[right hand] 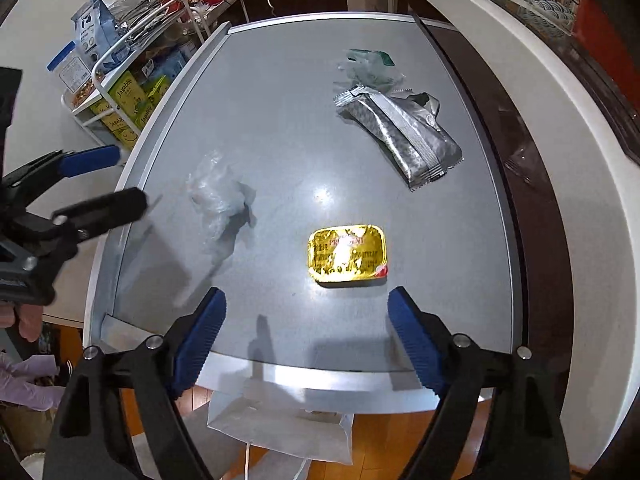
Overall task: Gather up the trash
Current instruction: 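Move both tools back over the table toward the plastic bag and butter packet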
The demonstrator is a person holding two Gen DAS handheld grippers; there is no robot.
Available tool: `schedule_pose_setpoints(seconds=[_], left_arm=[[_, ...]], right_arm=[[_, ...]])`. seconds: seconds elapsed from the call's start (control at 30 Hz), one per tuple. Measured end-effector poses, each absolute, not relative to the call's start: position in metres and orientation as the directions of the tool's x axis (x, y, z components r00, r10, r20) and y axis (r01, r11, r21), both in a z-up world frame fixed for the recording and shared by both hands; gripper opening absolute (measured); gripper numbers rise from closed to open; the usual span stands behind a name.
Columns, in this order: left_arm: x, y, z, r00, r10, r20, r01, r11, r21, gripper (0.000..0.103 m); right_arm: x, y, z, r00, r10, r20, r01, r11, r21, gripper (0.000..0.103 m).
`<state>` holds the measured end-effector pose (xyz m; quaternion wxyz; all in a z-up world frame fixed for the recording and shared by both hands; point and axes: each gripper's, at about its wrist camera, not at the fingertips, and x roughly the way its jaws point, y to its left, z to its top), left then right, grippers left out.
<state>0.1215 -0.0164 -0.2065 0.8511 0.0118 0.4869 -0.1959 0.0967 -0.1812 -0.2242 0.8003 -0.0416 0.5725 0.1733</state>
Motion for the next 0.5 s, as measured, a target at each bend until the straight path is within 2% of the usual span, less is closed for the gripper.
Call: schedule_pose_setpoints(seconds=[0.17,0.5], left_arm=[[0.136,-0.028,-0.221,0.423,-0.317,-0.849,0.332,0.926,-0.18,0.098],[0.145,-0.032,-0.251,0.419,-0.17,-0.892,0.336,0.942,-0.022,0.098]], right_arm=[[0.097,-0.184,-0.226,0.283,0.233,-0.93,-0.313,0.94,0.14,0.082],[0.098,-0.188,-0.231,0.281,0.219,-0.934,-0.304,0.944,0.13,0.082]])
